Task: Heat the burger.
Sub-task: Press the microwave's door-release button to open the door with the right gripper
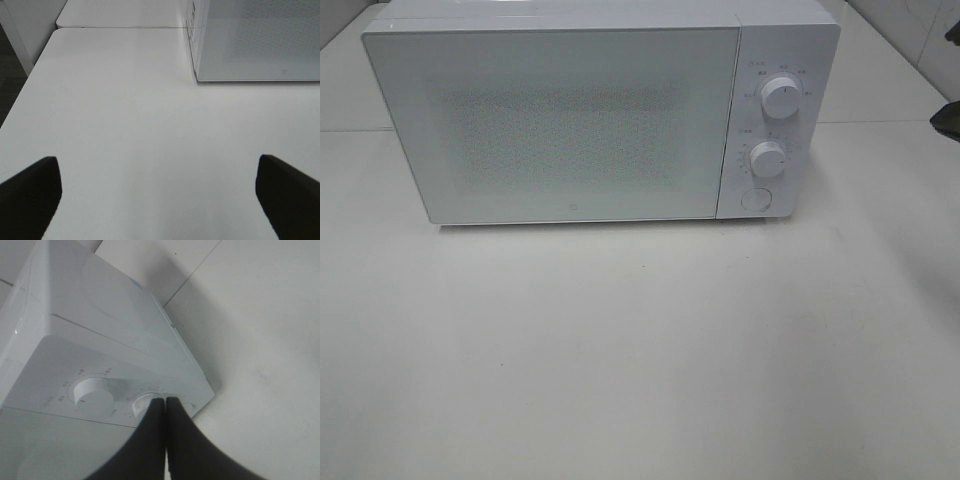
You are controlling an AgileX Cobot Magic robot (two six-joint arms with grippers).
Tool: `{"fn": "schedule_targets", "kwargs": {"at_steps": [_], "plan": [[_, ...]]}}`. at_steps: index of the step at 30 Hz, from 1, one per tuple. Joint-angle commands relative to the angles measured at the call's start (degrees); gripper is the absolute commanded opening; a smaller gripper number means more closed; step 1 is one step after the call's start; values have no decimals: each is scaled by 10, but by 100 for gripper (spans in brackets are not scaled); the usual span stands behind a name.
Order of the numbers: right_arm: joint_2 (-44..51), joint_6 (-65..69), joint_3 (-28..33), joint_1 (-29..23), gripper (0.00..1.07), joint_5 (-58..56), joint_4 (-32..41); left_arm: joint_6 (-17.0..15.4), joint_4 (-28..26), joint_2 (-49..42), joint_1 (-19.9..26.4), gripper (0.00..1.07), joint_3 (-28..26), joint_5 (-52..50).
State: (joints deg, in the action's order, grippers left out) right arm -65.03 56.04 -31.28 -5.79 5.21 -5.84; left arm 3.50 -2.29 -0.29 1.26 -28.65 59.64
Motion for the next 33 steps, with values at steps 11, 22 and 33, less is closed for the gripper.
{"fn": "schedule_targets", "kwargs": {"at_steps": [11,22,33], "plan": [[2,233,3,-1,0,4,-3,0,-1,-12,1,98,1,-2],[2,304,75,-1,0,52,1,0,-1,-12,1,98,1,-2],[-29,298,96,-42,0,95,54,0,-1,-12,1,98,1,-2]]}}
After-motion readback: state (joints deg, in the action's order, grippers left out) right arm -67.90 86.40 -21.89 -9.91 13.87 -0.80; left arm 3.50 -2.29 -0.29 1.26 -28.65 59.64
